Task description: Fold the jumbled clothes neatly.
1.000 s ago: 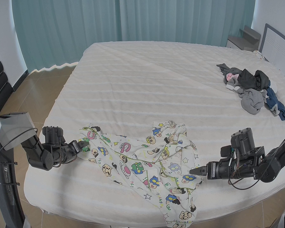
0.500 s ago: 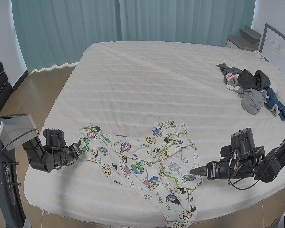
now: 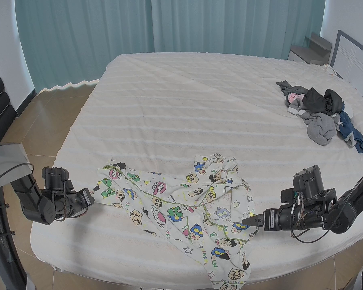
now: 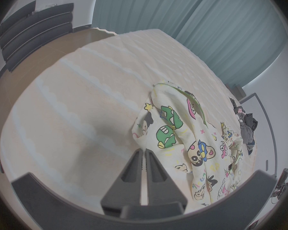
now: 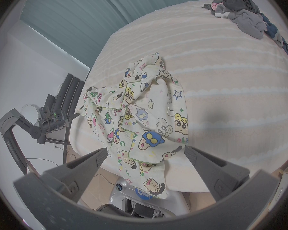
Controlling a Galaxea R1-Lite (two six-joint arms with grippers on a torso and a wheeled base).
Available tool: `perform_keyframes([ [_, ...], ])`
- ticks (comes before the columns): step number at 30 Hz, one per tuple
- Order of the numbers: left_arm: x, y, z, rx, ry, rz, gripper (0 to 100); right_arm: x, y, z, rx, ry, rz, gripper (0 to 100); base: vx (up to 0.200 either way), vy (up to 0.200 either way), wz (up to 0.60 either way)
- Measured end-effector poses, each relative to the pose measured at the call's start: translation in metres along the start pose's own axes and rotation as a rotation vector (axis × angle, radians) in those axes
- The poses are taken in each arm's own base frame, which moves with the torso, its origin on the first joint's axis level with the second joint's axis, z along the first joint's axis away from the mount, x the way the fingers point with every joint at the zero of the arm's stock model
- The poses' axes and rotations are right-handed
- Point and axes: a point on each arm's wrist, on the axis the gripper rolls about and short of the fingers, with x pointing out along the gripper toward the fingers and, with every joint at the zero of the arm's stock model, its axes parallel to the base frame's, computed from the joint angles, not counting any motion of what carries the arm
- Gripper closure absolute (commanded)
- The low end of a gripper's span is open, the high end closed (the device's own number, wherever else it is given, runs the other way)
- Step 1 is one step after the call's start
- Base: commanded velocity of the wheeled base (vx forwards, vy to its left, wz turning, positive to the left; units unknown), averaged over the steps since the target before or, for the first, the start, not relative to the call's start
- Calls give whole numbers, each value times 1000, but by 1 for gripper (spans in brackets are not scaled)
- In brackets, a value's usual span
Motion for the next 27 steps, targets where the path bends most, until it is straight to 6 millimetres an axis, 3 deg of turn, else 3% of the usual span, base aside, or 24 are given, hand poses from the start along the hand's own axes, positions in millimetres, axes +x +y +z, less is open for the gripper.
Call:
perform_keyframes([
  [10,-40,8,-6,26,15,33,100,3,-8,-23,-6,95,-25,0,0,0,0],
  [27,-29,5,-4,7,18,4,100,27,-8,-38,-13,159,-31,0,0,0,0],
])
